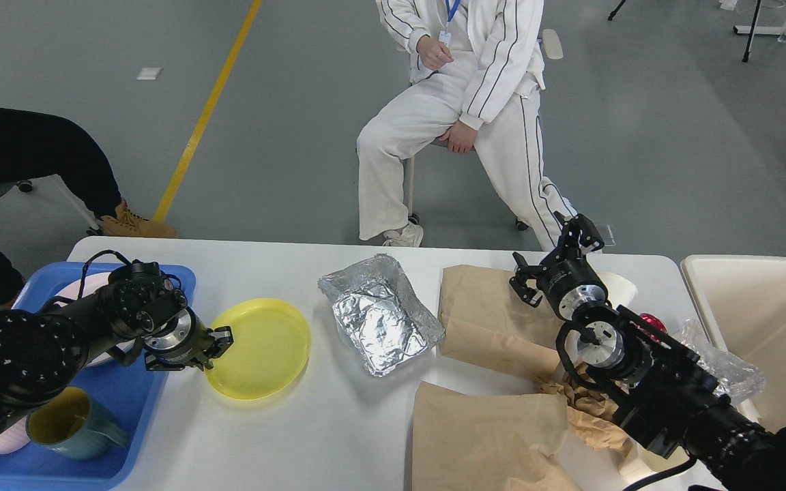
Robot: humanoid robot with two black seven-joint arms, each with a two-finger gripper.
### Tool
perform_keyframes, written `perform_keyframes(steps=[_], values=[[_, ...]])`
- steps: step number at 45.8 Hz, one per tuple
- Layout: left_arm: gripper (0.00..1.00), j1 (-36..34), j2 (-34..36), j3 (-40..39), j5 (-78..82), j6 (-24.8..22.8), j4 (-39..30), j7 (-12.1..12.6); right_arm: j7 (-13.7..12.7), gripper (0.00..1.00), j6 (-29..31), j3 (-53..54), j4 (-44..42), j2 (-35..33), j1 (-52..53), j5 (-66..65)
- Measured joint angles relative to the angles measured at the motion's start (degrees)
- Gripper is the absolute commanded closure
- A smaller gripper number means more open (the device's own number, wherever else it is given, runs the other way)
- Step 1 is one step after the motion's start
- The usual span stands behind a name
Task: Tidy desktop
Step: 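Grasp the rim of the yellow plate with the left gripper, then lift the yellow plate and place it onto the pink plate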
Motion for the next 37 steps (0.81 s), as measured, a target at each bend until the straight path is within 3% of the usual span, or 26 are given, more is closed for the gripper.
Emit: perform_keyframes(steps=[19, 26, 37], values=[[1.00, -8.7, 6.5, -0.4, -0.9, -13.6, 0.1, -0.2, 0.0, 0.00, 0.0, 0.0, 0.0, 0.0, 0.0, 0.0], [1.00, -11.8, 9.7, -2.5, -1.6, -16.5, 0.1, -0.1, 0.0, 0.00, 0.0, 0.0, 0.0, 0.0, 0.0, 0.0], [1.00, -19.8, 14.4, -4.8, -1.7, -17.1, -0.1, -0.1, 0.0, 0.00, 0.0, 0.0, 0.0, 0.0, 0.0, 0.0]])
